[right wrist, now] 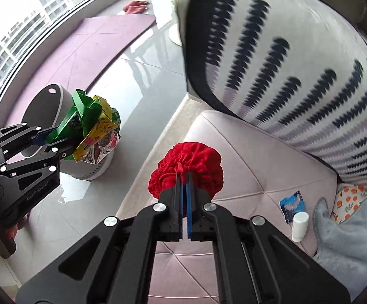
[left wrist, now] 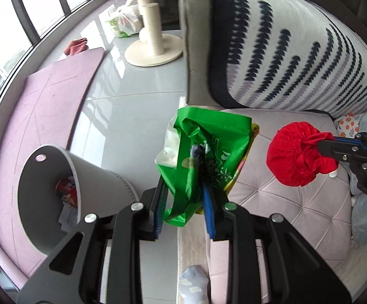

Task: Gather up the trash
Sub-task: 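Carry red cloth and green wrapper over the grey bin and open both tools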

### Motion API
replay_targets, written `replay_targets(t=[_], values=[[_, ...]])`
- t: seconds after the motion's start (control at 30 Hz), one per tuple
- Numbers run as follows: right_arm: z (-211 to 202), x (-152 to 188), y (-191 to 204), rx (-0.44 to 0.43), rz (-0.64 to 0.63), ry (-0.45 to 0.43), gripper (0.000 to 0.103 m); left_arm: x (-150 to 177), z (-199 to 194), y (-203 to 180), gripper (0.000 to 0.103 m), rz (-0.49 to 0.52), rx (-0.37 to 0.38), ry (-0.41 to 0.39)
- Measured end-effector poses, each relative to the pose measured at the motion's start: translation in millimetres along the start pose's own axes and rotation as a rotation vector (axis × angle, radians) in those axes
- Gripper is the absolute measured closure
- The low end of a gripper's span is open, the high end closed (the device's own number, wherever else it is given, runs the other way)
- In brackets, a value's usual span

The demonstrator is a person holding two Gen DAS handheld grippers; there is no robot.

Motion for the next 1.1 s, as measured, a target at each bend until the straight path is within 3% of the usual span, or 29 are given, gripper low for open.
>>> replay_targets(t=[0.43, 0.7, 0.97, 1.1], values=[[-86.1, -82.1, 175.0, -0.175, -0.261, -0.080, 0.102, 46.9, -139.4, 145.9, 0.077, -0.327, -0.170, -0.060], [-114.3, -119.7, 276.7, -0.267, -0.433, -0.132, 0.102, 81.1, -199.9, 218.5, 0.077, -0.480, -0.292, -0.099], [-132.5, -149.9, 326.7, -0.298, -0.524, -0.190, 0.102, 90.4, -225.4, 251.4, 0.077, -0.581, -0.345, -0.135], [-120.8, -156.1, 336.7, -0.278, -0.550, -0.175, 0.100, 91.3, -223.3, 255.2, 0.077, -0.601, -0.345, -0.146]])
Point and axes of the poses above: each gripper's, at about its wrist camera, not at the fingertips, and z roughly the way its jaws point, y to its left, x to its underside, the point moved 3 cm from there along z, roughly the way its jaws point, and after that the axes turned 8 degrees about x, right-handed, at the moved point
